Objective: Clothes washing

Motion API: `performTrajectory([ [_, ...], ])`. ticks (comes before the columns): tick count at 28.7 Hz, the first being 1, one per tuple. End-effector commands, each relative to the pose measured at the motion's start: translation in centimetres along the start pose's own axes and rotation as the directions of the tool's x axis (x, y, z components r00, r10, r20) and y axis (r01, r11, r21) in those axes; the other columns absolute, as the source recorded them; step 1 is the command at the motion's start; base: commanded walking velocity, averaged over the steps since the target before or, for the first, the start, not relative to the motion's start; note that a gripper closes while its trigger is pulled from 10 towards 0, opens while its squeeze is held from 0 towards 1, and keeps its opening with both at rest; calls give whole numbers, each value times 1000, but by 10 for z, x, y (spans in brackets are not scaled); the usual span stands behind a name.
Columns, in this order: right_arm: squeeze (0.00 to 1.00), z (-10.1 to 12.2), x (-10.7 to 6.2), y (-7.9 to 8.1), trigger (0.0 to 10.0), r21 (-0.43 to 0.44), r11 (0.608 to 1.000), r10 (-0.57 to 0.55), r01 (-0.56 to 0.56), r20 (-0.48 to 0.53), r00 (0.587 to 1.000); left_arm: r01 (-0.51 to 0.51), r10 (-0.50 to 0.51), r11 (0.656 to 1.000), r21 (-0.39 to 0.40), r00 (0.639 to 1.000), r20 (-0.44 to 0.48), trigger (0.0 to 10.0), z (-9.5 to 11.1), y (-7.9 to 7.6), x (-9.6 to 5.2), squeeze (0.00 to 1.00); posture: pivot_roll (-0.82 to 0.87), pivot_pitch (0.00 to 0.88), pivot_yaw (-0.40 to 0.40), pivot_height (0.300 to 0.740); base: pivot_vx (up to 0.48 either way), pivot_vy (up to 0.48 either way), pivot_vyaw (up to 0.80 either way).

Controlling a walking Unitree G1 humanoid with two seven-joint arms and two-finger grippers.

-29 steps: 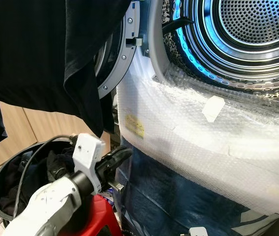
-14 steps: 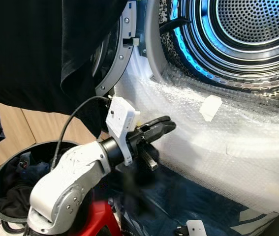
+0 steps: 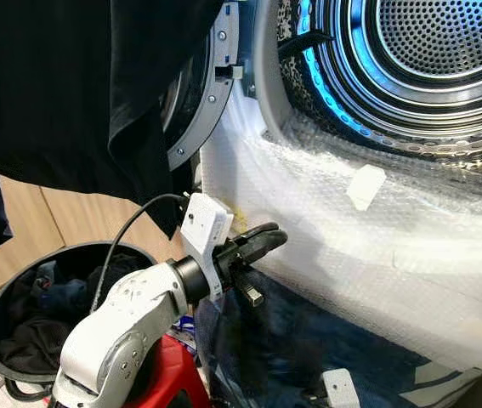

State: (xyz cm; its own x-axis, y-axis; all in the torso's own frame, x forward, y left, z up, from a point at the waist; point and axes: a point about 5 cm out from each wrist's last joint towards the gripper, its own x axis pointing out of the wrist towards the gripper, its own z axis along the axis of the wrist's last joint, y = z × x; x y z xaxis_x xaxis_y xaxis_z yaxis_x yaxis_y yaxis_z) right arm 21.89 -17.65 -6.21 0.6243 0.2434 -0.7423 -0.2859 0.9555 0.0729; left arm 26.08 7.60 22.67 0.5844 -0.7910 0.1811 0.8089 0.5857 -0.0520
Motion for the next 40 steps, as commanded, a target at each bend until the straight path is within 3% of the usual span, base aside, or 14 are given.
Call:
performTrajectory([
  [1,1000,12,-4,-12,10000,-43,998,50,-47,55,997,-11,11,1000,6,1000,0,0,-3,2,3,0,63,0,-54,740,0,0,0],
  [3,1000,19,-9,-16,10000,-71,986,154,-148,83,985,0,0,1000,2,1000,9,0,-3,1,7,0,54,0,-52,740,0,0,0],
  [5,1000,19,-9,-16,10000,-75,983,173,-167,85,981,4,-4,1000,1,1000,11,0,-3,0,7,0,54,0,-52,740,0,0,0],
  [8,1000,26,-18,-17,10000,-160,920,375,-358,92,922,14,-13,1000,-2,1000,14,0,-4,-2,9,0,32,0,-46,740,0,0,0],
  [10,1000,29,-20,-17,10000,-169,904,413,-393,99,906,16,-16,1000,-3,1000,14,0,-4,-2,9,0,32,0,-46,740,0,0,0],
  [12,1000,36,-25,-16,10000,-173,863,497,-474,126,859,23,-23,1000,-4,1000,13,0,-5,-3,9,0,28,0,-46,740,0,0,0],
  [13,1000,44,-31,-14,10000,-186,817,573,-546,156,805,33,-33,999,-8,999,14,0,-5,-4,10,0,29,0,-46,740,0,0,0],
  [19,1000,56,-43,0,10000,-186,714,700,-675,230,677,43,-43,999,-17,999,12,0,-8,-7,11,0,29,0,-48,740,0,0,0],
  [27,1000,76,-61,28,10000,-244,605,789,-758,313,529,52,-51,998,-27,998,21,0,-10,-9,15,0,20,0,-46,740,0,0,0],
  [32,1000,87,-69,35,10000,-238,596,788,-767,358,501,59,-58,998,-29,998,22,0,-10,-11,17,0,18,0,-47,740,0,0,0],
  [36,1000,96,-79,49,10000,-257,561,811,-787,360,461,68,-68,997,-34,997,24,0,-10,-13,18,0,17,0,-48,740,0,0,0],
  [40,1000,105,-73,59,10000,-196,617,751,-762,434,497,63,-62,997,-39,998,33,0,-10,-13,18,0,21,0,-57,740,0,0,0],
])
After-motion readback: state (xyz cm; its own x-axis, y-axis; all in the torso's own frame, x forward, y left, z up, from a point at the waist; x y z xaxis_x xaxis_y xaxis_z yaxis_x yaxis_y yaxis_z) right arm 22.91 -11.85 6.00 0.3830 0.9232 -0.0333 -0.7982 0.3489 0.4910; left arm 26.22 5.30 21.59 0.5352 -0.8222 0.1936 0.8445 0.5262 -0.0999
